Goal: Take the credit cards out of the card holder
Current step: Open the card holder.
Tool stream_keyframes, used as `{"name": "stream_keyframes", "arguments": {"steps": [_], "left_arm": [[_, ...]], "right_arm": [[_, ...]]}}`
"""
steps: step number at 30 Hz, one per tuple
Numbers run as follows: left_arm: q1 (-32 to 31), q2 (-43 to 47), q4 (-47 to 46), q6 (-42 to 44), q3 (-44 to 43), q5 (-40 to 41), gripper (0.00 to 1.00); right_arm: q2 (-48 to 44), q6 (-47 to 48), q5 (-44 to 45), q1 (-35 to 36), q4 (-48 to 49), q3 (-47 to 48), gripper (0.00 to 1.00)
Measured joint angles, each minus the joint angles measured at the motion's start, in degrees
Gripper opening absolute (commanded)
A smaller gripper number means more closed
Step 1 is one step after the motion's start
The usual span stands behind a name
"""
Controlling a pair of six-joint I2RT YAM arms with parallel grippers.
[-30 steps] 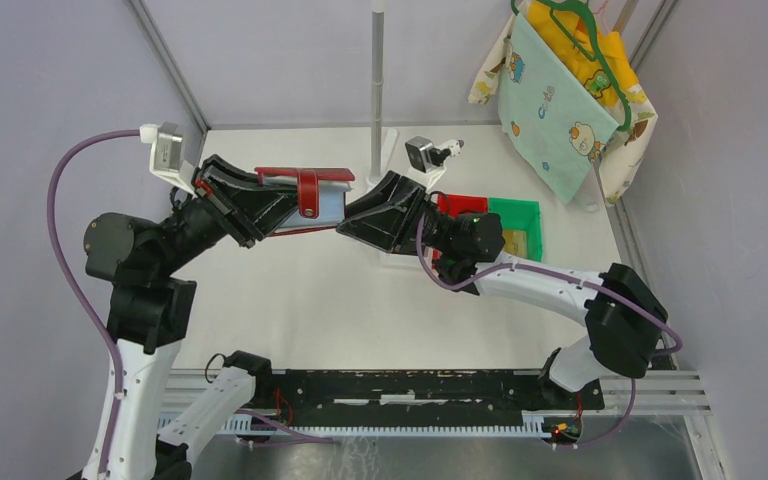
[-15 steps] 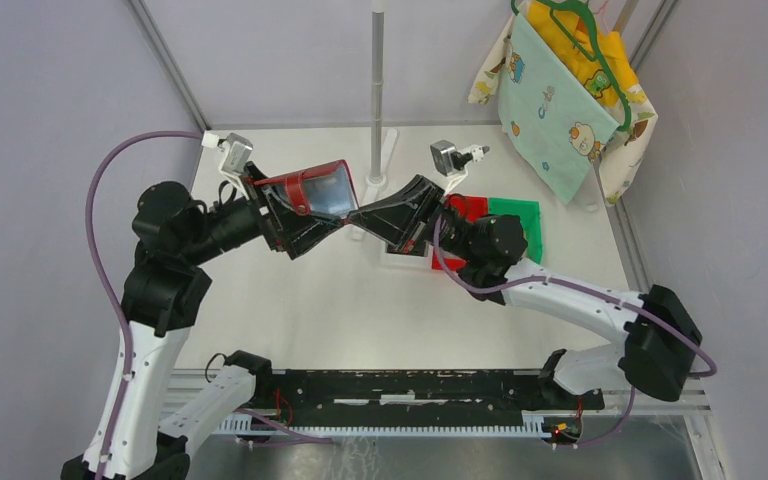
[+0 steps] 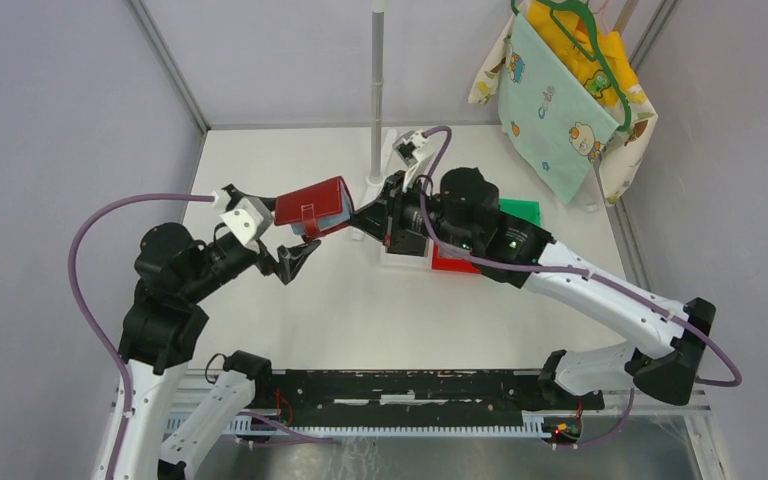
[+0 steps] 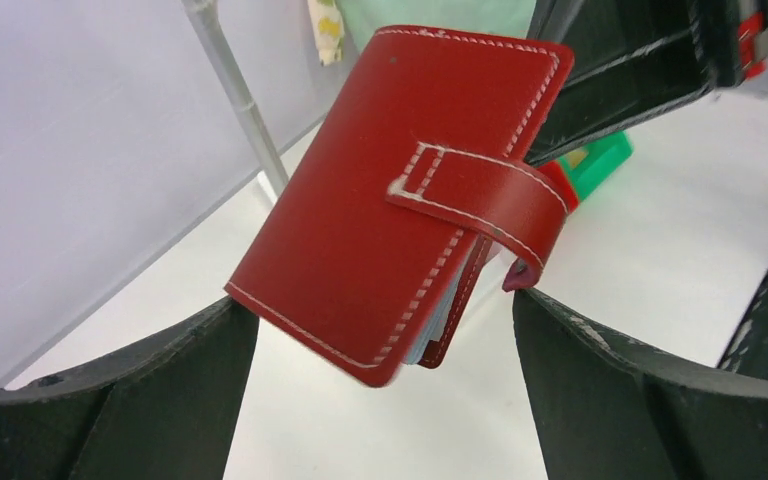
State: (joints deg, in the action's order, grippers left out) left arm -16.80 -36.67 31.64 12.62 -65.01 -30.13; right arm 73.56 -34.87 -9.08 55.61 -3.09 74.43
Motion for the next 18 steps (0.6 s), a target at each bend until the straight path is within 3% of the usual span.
{"name": "stream_keyframes", "arguments": {"steps": [9,18], "left_arm": [[0.5,3.8,-2.0,17.4,12.4,4.5,1.0],[-0.1,4.5,-3.7,18.5,13.3,8.9,1.0]], "right_arm": [[11.0,8.2,11.3,6.8,-23.6,18.3,0.0],[11.5,10.3,16.1,8.0,-27.0,19.3,0.0]]}}
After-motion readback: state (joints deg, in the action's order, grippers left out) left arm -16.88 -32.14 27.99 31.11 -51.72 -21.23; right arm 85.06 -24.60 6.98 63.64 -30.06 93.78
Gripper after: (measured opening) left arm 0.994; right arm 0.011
